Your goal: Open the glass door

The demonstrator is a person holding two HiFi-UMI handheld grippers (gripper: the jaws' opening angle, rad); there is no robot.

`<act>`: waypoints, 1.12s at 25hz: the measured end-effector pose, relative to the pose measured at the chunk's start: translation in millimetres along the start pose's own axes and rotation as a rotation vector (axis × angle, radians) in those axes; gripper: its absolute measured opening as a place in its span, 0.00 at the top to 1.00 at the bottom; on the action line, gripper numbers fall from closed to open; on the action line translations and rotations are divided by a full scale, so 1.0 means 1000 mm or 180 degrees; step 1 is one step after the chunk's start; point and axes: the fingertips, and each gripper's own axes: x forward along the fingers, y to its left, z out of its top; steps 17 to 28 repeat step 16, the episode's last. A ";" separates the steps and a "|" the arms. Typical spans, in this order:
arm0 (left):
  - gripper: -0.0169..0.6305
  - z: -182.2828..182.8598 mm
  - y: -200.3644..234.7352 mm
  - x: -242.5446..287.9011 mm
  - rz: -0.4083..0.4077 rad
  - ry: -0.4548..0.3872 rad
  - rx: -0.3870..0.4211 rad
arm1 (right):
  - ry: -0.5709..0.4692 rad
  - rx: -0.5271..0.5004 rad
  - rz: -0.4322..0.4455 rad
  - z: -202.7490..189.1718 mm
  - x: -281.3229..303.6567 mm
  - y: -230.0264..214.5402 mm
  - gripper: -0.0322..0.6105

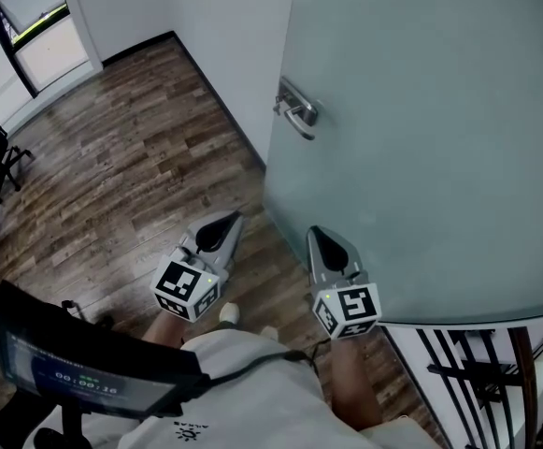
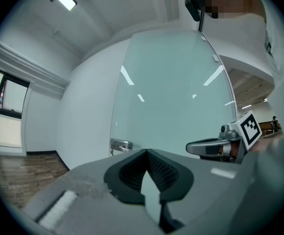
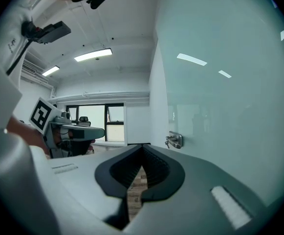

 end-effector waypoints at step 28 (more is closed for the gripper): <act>0.97 -0.010 0.052 0.002 -0.0111 -0.0020 -0.0124 | 0.0202 -0.0132 -0.0135 0.000 0.044 0.007 0.94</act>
